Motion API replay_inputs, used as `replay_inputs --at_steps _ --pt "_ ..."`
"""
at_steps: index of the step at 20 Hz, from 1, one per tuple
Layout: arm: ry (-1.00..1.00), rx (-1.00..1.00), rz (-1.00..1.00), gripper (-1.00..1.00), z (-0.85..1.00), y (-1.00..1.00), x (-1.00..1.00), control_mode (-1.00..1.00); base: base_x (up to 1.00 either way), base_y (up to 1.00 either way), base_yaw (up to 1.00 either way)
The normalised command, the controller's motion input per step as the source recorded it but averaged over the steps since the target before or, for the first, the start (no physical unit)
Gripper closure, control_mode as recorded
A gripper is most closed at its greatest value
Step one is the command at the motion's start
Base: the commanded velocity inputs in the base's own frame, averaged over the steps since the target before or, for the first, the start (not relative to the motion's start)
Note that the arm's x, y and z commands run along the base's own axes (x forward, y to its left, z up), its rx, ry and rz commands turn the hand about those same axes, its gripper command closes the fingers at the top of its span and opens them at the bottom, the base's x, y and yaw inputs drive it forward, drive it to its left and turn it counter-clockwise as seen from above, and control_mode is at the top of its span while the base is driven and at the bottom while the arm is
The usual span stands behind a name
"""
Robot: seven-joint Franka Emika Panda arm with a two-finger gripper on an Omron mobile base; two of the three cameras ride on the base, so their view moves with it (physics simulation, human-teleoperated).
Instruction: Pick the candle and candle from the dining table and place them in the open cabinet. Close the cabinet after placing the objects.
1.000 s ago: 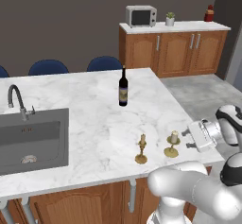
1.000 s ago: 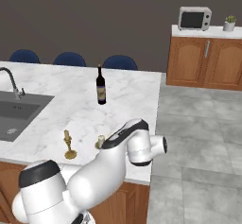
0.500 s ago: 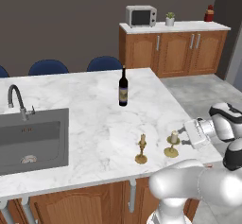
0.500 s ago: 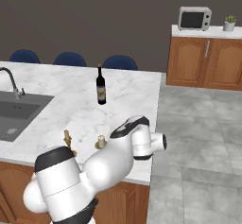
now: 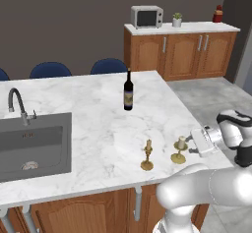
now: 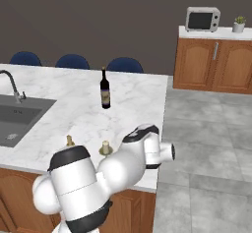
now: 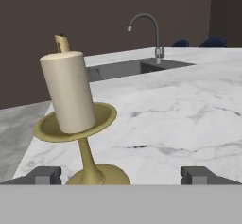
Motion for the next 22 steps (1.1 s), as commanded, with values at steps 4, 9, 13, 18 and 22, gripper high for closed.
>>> replay_inputs --at_steps 4,9,13,18,22 --pt "0.00 0.02 0.00 -1.00 -0.09 0.00 0.00 -1.00 0.00 0.00 0.00" --pt "0.00 0.02 0.00 -1.00 -0.11 0.00 -0.01 -1.00 0.00 0.00 0.00" --pt "0.03 0.00 0.00 -1.00 -0.15 0.00 -0.01 -1.00 0.00 0.00 0.00" --pt "0.05 0.00 0.00 -1.00 -0.10 0.04 0.00 -1.00 0.00 0.00 0.00" --pt "0.04 0.00 0.00 -1.00 0.00 0.19 0.00 -1.00 0.00 0.00 0.00"
